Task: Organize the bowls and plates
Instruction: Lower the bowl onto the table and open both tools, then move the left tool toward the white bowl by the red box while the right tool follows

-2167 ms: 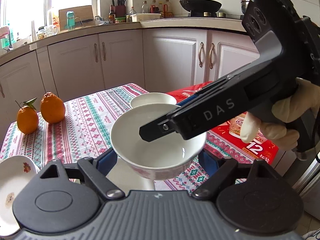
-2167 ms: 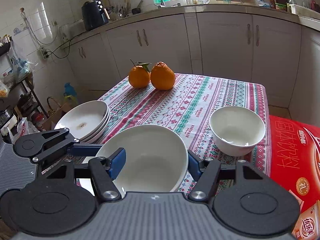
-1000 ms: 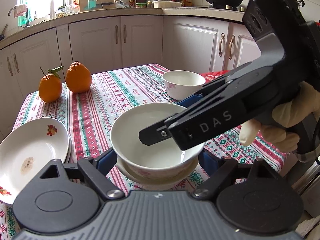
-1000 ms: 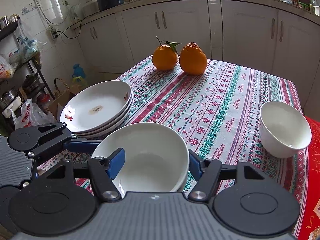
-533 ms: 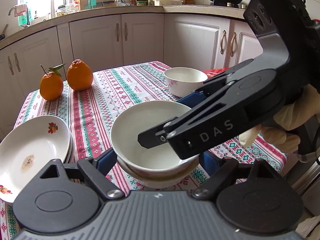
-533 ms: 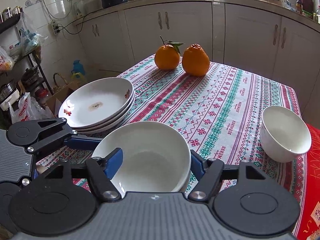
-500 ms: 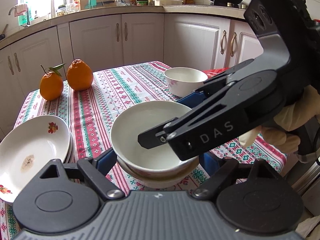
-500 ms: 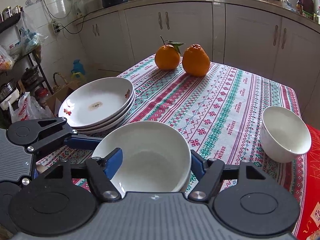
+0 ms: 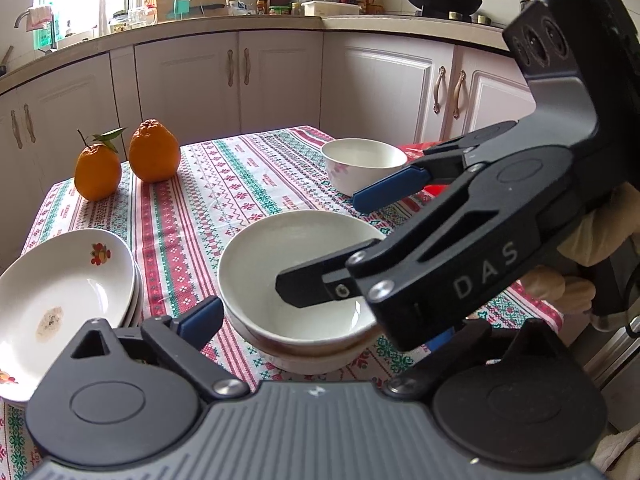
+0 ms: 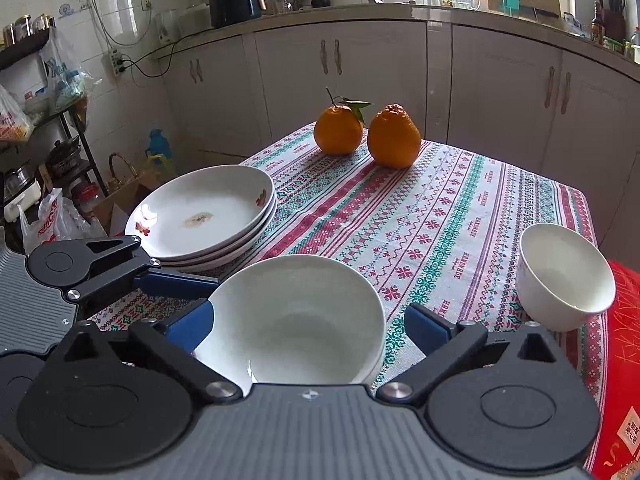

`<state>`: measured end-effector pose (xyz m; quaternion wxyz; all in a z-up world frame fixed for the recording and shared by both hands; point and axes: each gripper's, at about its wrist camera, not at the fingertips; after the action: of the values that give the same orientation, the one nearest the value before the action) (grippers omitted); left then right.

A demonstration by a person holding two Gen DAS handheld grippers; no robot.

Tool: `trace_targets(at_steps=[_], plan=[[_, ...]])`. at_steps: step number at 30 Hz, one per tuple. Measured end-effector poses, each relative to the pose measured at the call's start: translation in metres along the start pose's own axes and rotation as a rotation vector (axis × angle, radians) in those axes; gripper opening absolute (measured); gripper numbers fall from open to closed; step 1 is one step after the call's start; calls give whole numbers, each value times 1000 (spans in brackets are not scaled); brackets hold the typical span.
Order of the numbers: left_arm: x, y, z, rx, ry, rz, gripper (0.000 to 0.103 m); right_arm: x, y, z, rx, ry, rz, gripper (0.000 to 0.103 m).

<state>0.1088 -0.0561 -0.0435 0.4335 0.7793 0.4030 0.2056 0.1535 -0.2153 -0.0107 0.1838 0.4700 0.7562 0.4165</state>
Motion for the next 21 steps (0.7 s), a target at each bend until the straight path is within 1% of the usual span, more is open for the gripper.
trace_targets(at_steps=[4,7,12,13,16,21], plan=[[2,0,-6,-2,-10,2,101,-5,-5,-16,-33,-50,27,103],[4,2,-12,-4,-42,18,102,-11,-10,-30,-55,-100,58,103],[3,9,-16,7,-55,92,102,-15,-19,-55,-85,-199,34,103],[2,12,-18,-1,-58,108,102,-17,-21,-60,-95,-221,32,103],[0,22,-20,-15,-38,143,102,-22,-24,-71,-127,-275,31,103],[-3,45,-15,-35,-18,187,102,-32,-27,-76,-137,-315,40,103]])
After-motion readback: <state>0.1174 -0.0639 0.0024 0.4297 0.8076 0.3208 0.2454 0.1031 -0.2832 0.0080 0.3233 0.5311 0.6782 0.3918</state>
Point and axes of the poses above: each gripper's, at about its wrist camera, not at the fingertips, and z roughly the way its jaws point, x to its left, y to its top, and after that the axes turned 5 degrees about -x, right-handed
